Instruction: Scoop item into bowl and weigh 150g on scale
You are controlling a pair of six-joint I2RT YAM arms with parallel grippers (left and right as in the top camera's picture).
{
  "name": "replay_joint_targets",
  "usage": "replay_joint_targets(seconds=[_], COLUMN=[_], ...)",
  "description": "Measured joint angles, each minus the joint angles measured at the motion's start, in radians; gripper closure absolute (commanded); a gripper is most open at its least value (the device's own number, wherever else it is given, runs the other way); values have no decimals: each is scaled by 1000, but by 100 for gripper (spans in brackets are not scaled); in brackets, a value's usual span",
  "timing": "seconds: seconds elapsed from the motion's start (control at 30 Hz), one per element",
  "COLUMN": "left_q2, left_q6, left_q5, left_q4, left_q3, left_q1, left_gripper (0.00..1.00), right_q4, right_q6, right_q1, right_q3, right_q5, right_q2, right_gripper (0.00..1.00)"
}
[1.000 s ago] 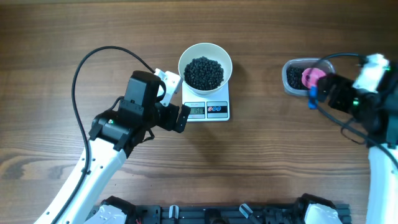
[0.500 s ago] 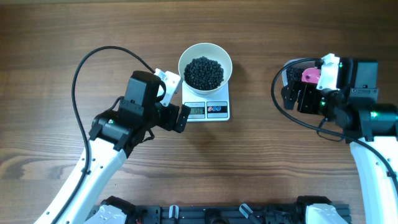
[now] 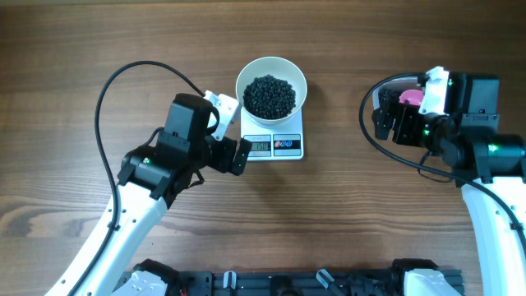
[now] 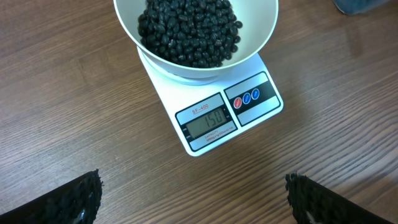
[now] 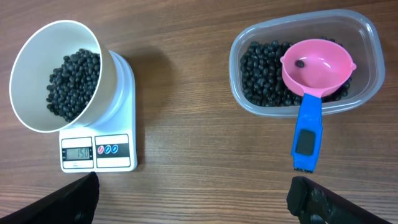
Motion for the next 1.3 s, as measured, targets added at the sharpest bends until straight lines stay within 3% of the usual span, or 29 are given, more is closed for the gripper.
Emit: replay_joint_targets(seconds=[0.17,0.3,0.4,0.6,0.97,1.1,1.3], left_q2=[0,0,0,0,0,0,0], left_q6=[0,0,0,0,0,0,0], left_q5=[0,0,0,0,0,0,0], left_q4=[0,0,0,-1,2,0,0], left_q3=[0,0,0,0,0,0,0], left_q1=[0,0,0,0,0,0,0], left_gripper=[0,0,0,0,0,0,0], right_q4=[59,245,372,609,1257,1302,1286], right_q6=[-27,-172,-297,-369,-383,-383,-350], right_q1=[0,0,0,0,0,0,1], right_q3=[-13,-120,-265,-554,-1054,-1157,-1160], right_q5=[15,26,30,31,34,37,71], right_q2=[-20,-176,-365,-640,-890,-979,-1059], right_gripper=[0,0,0,0,0,0,0])
